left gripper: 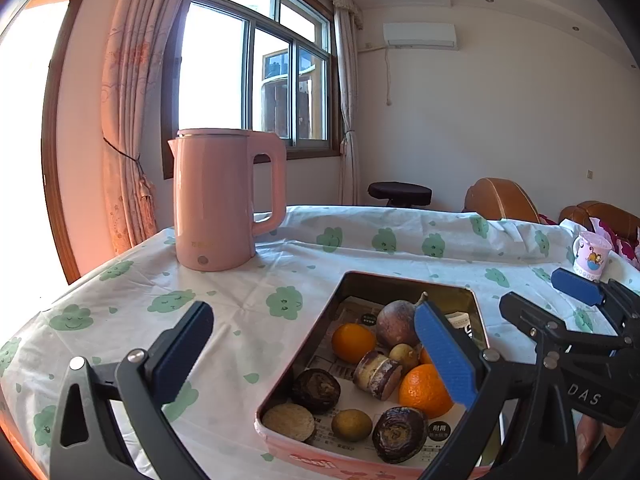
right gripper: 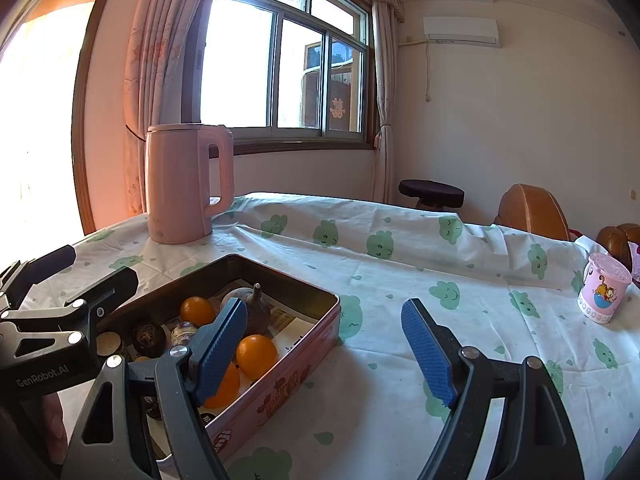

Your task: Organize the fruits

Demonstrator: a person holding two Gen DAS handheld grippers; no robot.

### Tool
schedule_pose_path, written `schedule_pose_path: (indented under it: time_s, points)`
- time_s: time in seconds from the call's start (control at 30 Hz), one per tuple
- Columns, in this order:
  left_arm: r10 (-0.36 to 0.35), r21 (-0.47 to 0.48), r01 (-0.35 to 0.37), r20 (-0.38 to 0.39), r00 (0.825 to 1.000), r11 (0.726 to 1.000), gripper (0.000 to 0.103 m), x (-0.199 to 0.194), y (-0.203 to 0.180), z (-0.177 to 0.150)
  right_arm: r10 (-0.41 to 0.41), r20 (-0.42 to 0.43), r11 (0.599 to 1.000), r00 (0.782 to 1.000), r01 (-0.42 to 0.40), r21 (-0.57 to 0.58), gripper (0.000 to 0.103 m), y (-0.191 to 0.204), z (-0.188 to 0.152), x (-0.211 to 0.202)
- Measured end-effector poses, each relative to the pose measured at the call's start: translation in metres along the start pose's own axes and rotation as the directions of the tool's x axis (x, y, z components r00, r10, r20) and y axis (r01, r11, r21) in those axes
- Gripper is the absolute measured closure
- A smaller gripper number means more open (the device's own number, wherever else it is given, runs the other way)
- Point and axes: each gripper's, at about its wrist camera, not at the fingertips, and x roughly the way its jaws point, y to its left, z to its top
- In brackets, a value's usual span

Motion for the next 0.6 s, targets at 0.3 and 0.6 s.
schedule_pose_path:
  time_s: [0.3,0.6]
  points:
    - [0.015,-0.013,-0.015,-0.002,1.000,1.000,0.000,0.0007,0.0006,-0.0002,-0.002,-0.005,1.000,1.000,0.002,-0.002,0.022,-0.0006,-0.0007,0.0018]
    - [0.008,-0.001,-0.008,0.006,1.000,1.000,0.000,-0.0008,-0.0003,-0.0006,-0.001,0.005,1.000,1.000,0.001,0.010,0.022,-0.0037,-0.0015,0.0002]
